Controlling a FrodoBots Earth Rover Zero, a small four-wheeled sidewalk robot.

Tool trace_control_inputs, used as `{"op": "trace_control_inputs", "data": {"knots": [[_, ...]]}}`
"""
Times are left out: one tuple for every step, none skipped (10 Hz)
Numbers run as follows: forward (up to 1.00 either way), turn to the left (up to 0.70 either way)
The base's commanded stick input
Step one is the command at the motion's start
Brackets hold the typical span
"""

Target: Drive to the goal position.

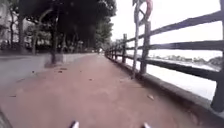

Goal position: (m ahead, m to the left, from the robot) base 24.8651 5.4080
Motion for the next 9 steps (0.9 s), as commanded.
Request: {"op": "trace_control_inputs", "data": {"knots": [[0.7, 0.04], [0.7, 0.28], [0.7, 0.35], [0.7, 0.35], [0.7, 0.35], [0.7, 0.0], [0.7, 0.0], [0.7, 0.0], [0.7, 0.01]]}}
